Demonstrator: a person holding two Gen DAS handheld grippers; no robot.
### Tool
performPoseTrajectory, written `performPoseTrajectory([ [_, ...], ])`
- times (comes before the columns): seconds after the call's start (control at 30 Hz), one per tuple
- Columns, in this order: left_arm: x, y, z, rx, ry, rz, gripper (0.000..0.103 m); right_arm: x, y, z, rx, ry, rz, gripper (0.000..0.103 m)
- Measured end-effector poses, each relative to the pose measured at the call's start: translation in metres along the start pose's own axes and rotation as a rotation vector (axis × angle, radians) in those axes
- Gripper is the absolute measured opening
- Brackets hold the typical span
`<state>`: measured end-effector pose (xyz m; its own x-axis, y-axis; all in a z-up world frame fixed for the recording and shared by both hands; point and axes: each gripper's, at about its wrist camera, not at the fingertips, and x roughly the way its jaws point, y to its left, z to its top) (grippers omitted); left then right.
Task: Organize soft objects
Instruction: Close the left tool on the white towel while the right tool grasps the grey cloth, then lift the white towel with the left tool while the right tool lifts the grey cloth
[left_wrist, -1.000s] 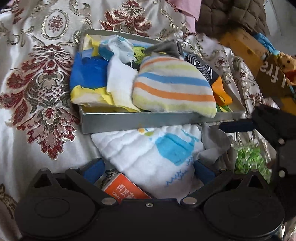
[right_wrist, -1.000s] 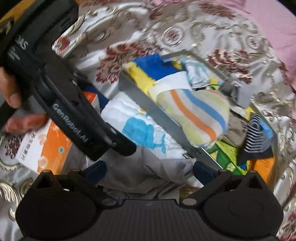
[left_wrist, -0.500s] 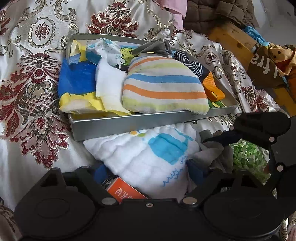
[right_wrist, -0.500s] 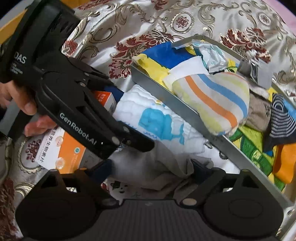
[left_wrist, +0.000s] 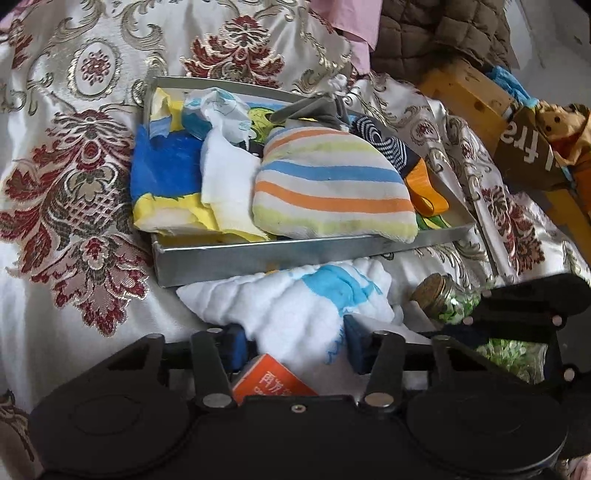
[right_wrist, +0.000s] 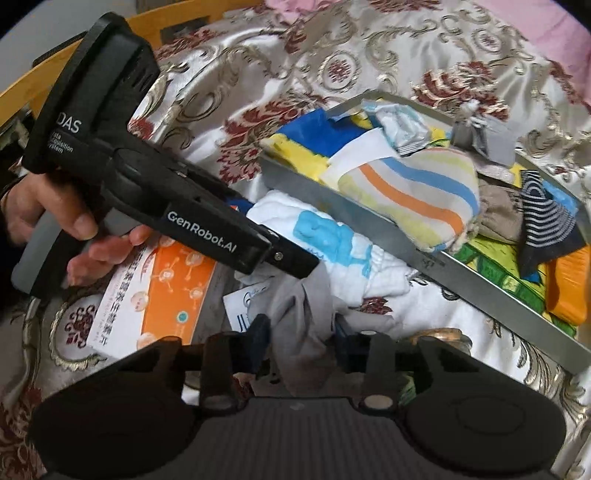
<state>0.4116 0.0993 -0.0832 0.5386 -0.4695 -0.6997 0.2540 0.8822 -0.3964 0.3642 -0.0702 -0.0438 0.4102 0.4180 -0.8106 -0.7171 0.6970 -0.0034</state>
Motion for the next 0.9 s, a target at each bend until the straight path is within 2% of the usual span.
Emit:
performPoseTrajectory([
  [0.27, -0.009, 0.017, -0.002, -0.155, -0.033, -0.042, 0.037, -0.010, 0.002, -0.011, 0.047, -0.069, -0.054, 0.021],
  [0.37, -0.012, 0.024, -0.005, -0.211, -0.036, -0.079, 0.035, -0.011, 0.002, -0.013, 0.053, -0.077, -0.050, 0.021],
  [0.4, -0.013, 0.026, -0.005, -0.224, -0.038, -0.087, 0.036, -0.010, 0.001, -0.012, 0.056, -0.078, -0.046, 0.022],
  [0.47, -0.011, 0.030, -0.006, -0.259, -0.036, -0.097, 0.036, -0.006, -0.003, -0.010, 0.089, -0.074, -0.013, 0.039],
  [0.5, -0.010, 0.033, -0.007, -0.282, -0.034, -0.107, 0.037, -0.003, -0.003, -0.008, 0.100, -0.076, -0.001, 0.043],
  [0.6, -0.009, 0.038, -0.009, -0.324, -0.041, -0.130, 0.037, 0.007, -0.001, -0.004, 0.107, -0.092, 0.002, 0.049],
  [0.73, -0.007, 0.044, -0.010, -0.372, -0.049, -0.154, 0.037, 0.015, -0.004, -0.002, 0.177, -0.136, 0.010, 0.049],
  [0.8, -0.006, 0.048, -0.011, -0.407, -0.056, -0.170, 0.037, 0.015, -0.003, -0.004, 0.201, -0.162, 0.010, 0.044],
  [0.9, -0.006, 0.054, -0.013, -0.467, -0.068, -0.201, 0.037, 0.011, 0.002, -0.009, 0.218, -0.200, -0.013, 0.022],
])
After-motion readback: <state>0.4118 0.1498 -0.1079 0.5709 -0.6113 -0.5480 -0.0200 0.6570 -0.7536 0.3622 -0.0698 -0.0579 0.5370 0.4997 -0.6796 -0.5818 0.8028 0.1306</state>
